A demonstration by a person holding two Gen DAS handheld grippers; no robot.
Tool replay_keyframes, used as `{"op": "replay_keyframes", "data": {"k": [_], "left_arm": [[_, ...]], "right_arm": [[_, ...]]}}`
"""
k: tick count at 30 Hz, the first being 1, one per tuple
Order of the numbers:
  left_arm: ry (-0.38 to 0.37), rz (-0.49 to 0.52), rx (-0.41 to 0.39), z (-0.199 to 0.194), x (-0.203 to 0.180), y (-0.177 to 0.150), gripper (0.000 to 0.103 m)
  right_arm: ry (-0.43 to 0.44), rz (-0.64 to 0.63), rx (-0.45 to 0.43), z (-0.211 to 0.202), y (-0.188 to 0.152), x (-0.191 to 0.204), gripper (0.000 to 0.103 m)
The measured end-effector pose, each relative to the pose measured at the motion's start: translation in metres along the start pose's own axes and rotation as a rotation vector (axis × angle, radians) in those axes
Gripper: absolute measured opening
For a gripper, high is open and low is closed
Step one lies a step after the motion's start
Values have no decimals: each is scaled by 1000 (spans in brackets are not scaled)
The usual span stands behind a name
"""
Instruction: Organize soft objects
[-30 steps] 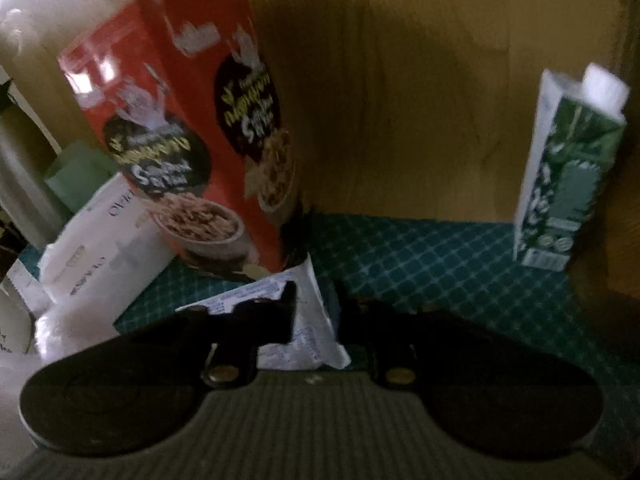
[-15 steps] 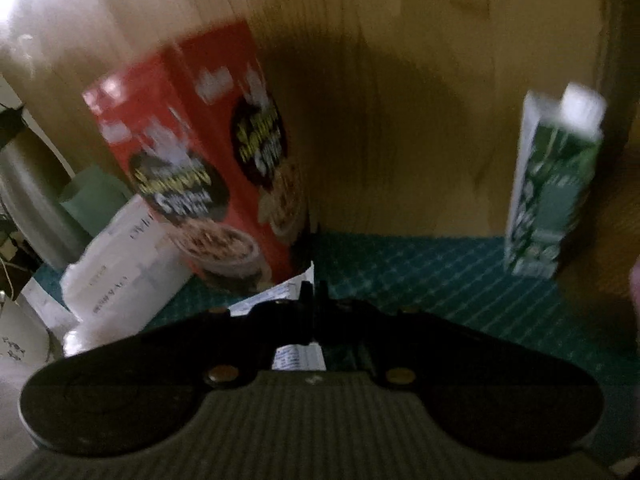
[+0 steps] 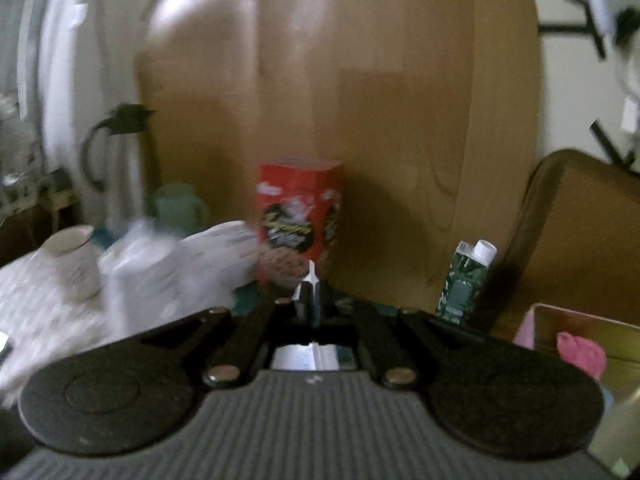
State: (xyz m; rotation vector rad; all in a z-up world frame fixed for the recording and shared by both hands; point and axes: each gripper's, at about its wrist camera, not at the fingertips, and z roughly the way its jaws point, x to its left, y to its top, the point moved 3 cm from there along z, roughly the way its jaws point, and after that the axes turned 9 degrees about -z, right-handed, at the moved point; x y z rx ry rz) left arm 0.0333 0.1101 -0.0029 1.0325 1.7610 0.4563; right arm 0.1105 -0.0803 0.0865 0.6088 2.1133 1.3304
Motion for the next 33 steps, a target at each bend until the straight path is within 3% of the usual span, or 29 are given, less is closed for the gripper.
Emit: {"op": "replay_keyframes", "data": {"k": [4,7,11,13,15,17,19,20,28,33], "left_arm": [[8,-42,-22,-6,8,3,101],[18,-57,-14,-4,11,4,101],[19,-45,-10,-4,9,3,101],[11,-48,-7,-5,10,3,101],[11,-65,-2,-5,12,4,101],[7,-98,3,-5,18,5,101],[4,-139,10,-5,23,6,101],[2,-159,16,-5,26,6,101],[-27,-129,51,-3,19,3,101],[-56,-134,90,1,19,1,101]], "right_arm": [[1,-97,-35,-46,-39,35,2],[5,-85,-45,-69,-59,49,2],[58,-25,25,-82,-86,57,3],[38,-30,61,-80,-91,61,5],[4,-17,82,-75,-90,57,7],[-31,27,101,-66,-85,48,17],[-54,67,109,-57,-83,42,53],[-64,76,104,-53,-81,41,57],[-106,194,163,18,-61,9,58],[-135,279,282,67,-65,-12,57]]}}
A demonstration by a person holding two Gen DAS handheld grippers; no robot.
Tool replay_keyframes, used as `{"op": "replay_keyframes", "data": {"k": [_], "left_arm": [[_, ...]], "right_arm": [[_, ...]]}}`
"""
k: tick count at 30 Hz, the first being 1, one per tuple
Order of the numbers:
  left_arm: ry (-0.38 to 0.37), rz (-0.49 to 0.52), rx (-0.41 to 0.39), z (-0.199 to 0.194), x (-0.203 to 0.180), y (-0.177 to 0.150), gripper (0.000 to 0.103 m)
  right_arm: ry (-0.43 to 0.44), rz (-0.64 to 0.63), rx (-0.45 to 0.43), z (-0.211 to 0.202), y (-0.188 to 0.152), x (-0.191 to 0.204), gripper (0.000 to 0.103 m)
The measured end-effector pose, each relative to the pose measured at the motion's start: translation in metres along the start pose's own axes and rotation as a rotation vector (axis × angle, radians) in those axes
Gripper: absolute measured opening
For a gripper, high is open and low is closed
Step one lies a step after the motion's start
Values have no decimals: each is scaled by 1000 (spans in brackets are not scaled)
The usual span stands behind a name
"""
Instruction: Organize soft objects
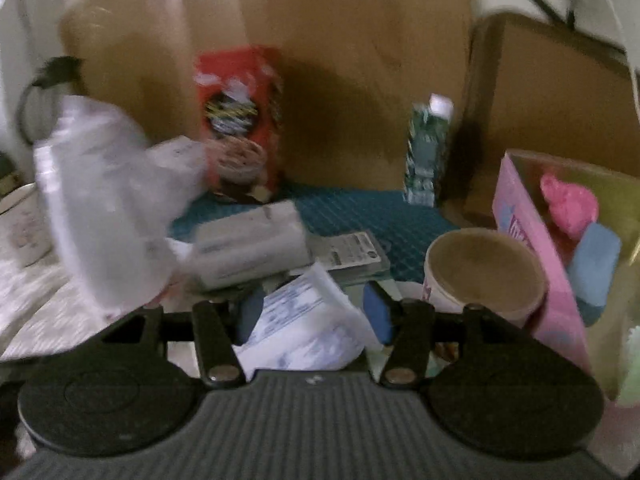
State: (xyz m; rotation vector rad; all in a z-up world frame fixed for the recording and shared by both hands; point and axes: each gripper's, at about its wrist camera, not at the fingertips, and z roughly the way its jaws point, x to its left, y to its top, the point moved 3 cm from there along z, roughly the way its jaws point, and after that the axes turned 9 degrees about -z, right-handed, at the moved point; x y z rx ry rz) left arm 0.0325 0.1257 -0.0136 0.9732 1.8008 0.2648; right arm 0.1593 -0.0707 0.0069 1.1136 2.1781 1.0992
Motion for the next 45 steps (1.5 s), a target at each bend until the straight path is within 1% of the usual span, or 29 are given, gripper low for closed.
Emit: {"op": "replay_keyframes", "data": {"k": [1,2,3,4,7,12,15,17,19,20,22,24,25,27,28,30,31,32,33,34,35,36,37,40,42,45], "left_arm": [[-4,-1,5,0,0,0,101],[-8,-1,8,1,0,0,101],[-11,0,12,1,-1,-1,101],[-13,2,15,2,-2,-1,101],[-20,-3,19,1,-1,-1,101],[-40,-42,16,-1,5,1,101],[-36,-43,11,-2,6,1,101],[-35,-44,6,-3,5,1,101],[-39,-38,9,-3,4,1,102],[-37,-30,11,-2,2,0,102],[-31,-9,15,1,-2,-1,102],[-10,6,9,5,-5,-2,102],[2,13,6,7,-6,-1,102],[25,33,1,10,-9,-1,102],[35,46,3,12,-10,-1,102],[59,89,15,18,-17,-3,102],[72,119,23,20,-21,-4,96],[75,154,42,23,-26,-7,88],[66,192,67,25,-32,-12,68],[77,222,78,26,-36,-17,61],[94,254,80,26,-42,-22,56],[81,267,92,25,-46,-27,53],[56,260,109,23,-48,-33,52],[-22,255,149,12,-60,-53,52],[-68,256,190,8,-70,-69,52],[-128,313,242,8,-98,-91,52]], "right_arm": [[8,26,36,8,-1,-4,56],[32,63,41,9,-2,-8,55],[52,93,43,7,-5,-10,47],[62,104,47,3,-7,-9,41],[100,104,66,-17,-21,-1,34],[138,82,85,-56,-52,18,33],[155,57,51,-78,-67,25,33],[149,20,30,-87,-71,28,38],[134,-42,10,-89,-72,30,58],[129,-66,-1,-90,-73,32,61],[149,-103,-14,-87,-72,32,70],[177,-156,-20,-82,-73,37,76],[178,-189,-23,-77,-73,40,77],[150,-246,-19,-65,-74,45,77],[134,-255,-7,-60,-75,47,77],[157,-204,-21,-53,-76,40,82],[173,-178,-37,-52,-78,36,82],[178,-171,-41,-53,-78,34,79],[179,-171,-46,-55,-78,33,66],[187,-182,-54,-60,-80,33,59],[193,-188,-60,-63,-82,34,48],[189,-185,-63,-68,-85,35,44],[185,-182,-66,-73,-88,32,42],[170,-164,-71,-96,-104,17,42],[171,-151,-83,-116,-118,6,42],[130,-147,-89,-144,-143,-7,41]]}}
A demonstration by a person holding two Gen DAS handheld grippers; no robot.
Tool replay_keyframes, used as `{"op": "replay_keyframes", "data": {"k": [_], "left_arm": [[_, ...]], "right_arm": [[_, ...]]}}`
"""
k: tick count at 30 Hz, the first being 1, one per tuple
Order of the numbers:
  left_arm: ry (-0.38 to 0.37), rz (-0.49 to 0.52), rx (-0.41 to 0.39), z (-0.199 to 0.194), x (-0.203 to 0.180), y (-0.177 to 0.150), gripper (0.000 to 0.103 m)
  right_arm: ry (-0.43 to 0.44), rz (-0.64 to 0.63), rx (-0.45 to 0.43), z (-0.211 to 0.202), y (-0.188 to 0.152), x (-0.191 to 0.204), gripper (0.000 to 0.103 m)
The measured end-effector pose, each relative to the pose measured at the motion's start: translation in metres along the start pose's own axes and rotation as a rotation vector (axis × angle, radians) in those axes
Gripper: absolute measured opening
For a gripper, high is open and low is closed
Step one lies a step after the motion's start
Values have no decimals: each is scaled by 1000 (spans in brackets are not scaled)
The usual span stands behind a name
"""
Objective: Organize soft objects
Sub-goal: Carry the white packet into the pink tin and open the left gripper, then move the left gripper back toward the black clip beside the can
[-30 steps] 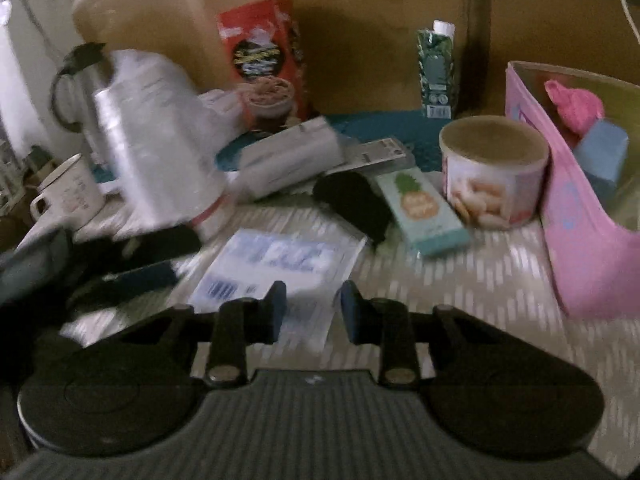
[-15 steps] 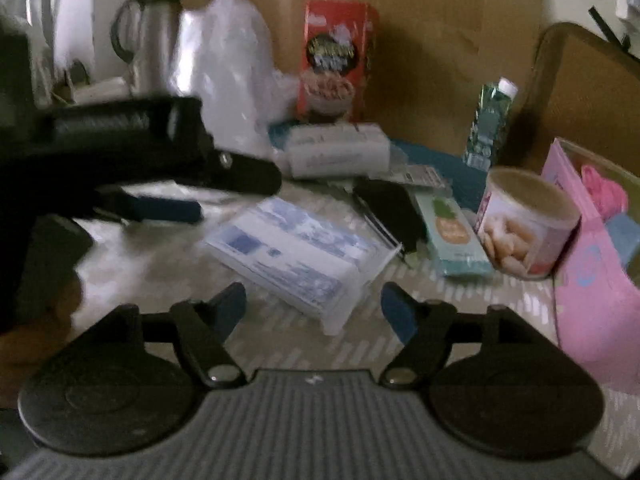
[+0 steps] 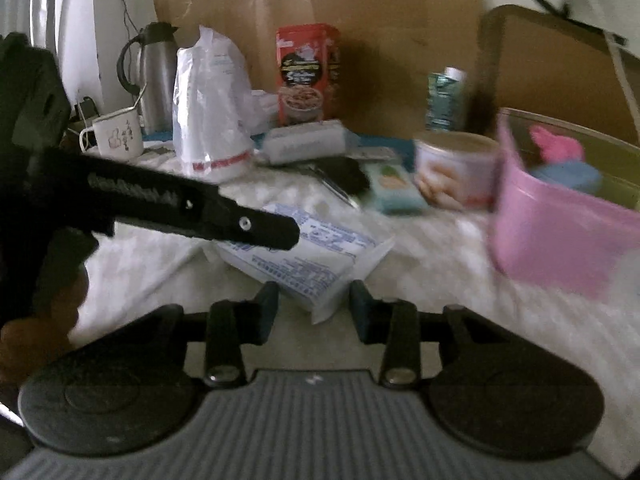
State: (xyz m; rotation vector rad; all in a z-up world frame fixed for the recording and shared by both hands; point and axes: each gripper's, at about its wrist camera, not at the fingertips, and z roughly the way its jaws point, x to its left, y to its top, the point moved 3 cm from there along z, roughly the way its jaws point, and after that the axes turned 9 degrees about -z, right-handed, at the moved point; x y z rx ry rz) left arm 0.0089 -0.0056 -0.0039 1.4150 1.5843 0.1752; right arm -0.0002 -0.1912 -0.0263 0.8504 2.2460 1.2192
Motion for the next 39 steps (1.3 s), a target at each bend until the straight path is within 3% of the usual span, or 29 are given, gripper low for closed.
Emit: {"op": "replay_keyframes", "data": {"k": [5,11,14,15,18,21,22,25,33,36,39], "left_arm": [[-96,136,1,19,-64,11,52],[-171,204,-24,57,-119,49,53],[-159,205,-30,86,-132,66,56],[-145,207,-26,96,-135,70,61],[-71,208,1,128,-130,76,65],[-28,204,23,138,-124,71,65],[-36,216,12,133,-122,67,65],[-41,262,-27,114,-118,58,66],[-41,282,-83,57,-87,37,71],[24,263,-65,44,-57,30,71],[143,237,-42,35,-24,26,71]], "right_arm": [[-113,93,-66,-46,-18,-30,41],[-306,116,-215,-82,5,-83,40],[-365,127,-229,-78,13,-111,39],[-376,134,-231,-73,14,-120,39],[-429,177,-223,-56,16,-146,40],[-587,192,-208,-38,7,-164,41],[-588,221,-194,-35,3,-167,41],[-557,246,-272,-46,-6,-159,41],[-538,239,-272,-49,-16,-117,41],[-529,187,-287,-51,-12,-96,41],[-417,172,-257,-44,-9,-79,42]]}}
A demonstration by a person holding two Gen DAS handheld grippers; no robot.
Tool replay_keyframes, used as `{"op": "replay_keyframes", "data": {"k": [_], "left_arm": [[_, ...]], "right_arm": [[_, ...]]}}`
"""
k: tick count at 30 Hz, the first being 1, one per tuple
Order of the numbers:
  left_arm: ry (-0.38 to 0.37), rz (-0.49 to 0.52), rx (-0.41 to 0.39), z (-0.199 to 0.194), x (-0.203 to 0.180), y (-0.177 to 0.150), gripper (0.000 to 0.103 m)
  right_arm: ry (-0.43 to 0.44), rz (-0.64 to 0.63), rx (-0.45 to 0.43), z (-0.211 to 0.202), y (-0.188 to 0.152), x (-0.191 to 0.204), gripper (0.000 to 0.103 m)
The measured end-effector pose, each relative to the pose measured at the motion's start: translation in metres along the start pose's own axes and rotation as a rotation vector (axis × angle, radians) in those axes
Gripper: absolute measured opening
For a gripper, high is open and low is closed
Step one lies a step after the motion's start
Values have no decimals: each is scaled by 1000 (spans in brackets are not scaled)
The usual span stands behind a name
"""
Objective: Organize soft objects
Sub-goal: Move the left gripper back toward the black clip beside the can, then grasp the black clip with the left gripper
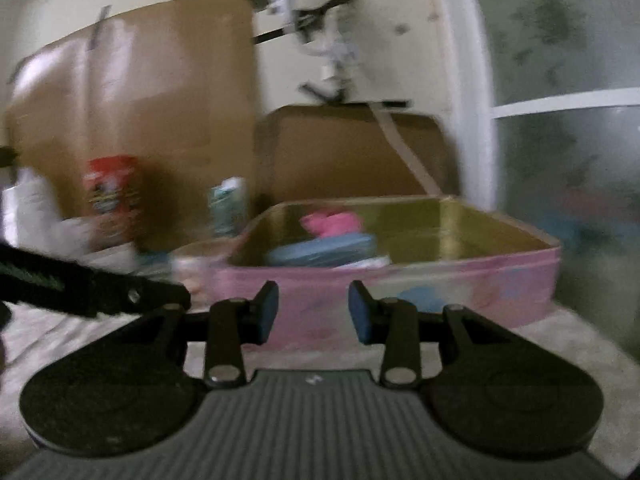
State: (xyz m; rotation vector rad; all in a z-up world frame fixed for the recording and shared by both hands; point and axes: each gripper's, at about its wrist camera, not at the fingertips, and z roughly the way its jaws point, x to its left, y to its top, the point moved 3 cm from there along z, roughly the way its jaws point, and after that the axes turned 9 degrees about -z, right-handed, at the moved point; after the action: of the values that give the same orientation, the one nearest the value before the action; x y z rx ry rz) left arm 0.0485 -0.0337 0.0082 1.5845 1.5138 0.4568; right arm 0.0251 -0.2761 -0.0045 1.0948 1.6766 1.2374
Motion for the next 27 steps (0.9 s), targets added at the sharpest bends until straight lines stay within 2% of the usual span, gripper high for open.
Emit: {"op": "replay_keyframes", "data": {"k": [3,6,8,10,13,18,21,26,27], "left_arm": [[118,-17,6,-7,30,-5,71],[216,-8,-43,-17,52,-6,71],[253,-25,-75,-24,65,-5,71],[260,-67,-105,-30,77,-2,73],[226,-166,-122,-32,96,2,73],[222,-303,-155,-38,116,4,74],[227,-336,-164,-39,121,4,81],[238,-334,-171,-41,122,2,84],[240,-337,-172,-41,123,3,88]], "right_arm": [[112,-10,44,1,-4,23,42],[217,-28,111,10,-4,46,42],[258,-62,145,16,-2,62,42],[289,-106,157,25,4,77,42],[328,-156,157,45,17,95,42],[380,-233,188,93,34,125,42],[397,-267,221,122,40,142,41],[405,-291,281,161,41,158,43],[410,-287,290,163,41,159,44]]}}
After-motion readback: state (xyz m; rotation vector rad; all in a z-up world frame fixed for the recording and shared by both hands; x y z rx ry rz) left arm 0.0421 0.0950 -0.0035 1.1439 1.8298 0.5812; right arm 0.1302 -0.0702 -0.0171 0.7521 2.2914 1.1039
